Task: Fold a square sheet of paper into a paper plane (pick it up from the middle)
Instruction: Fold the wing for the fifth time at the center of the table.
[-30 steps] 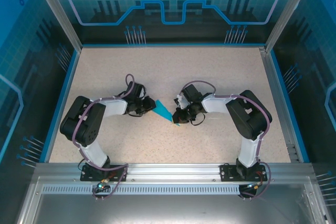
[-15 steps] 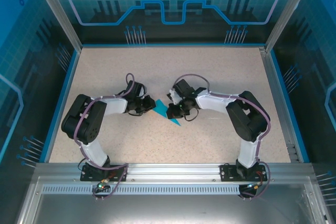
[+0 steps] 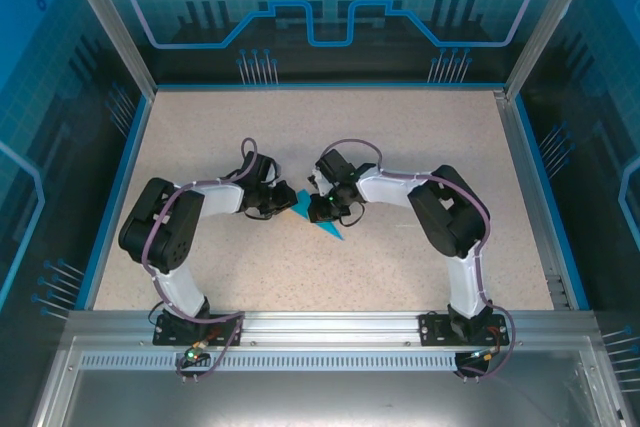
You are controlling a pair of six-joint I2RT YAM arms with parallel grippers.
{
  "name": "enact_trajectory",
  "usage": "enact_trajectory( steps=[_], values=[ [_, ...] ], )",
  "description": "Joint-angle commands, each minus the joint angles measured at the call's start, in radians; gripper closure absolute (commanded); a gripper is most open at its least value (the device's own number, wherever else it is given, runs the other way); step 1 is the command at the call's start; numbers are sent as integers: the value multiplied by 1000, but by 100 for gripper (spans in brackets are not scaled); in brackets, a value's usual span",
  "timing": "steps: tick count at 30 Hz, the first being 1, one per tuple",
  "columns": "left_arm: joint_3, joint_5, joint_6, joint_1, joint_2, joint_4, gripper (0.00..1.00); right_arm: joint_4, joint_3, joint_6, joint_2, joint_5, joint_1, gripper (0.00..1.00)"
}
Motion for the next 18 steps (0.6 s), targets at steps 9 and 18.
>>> enact_trajectory(
  steps=[9,18],
  values=[
    [12,-97,15,-1,72,-173,83,32,-265,-37,-113,-37,-62,93],
    [21,-105,19,-1,80,-185,84,48,-489,-55,-276,-48,-88,93]
  ],
)
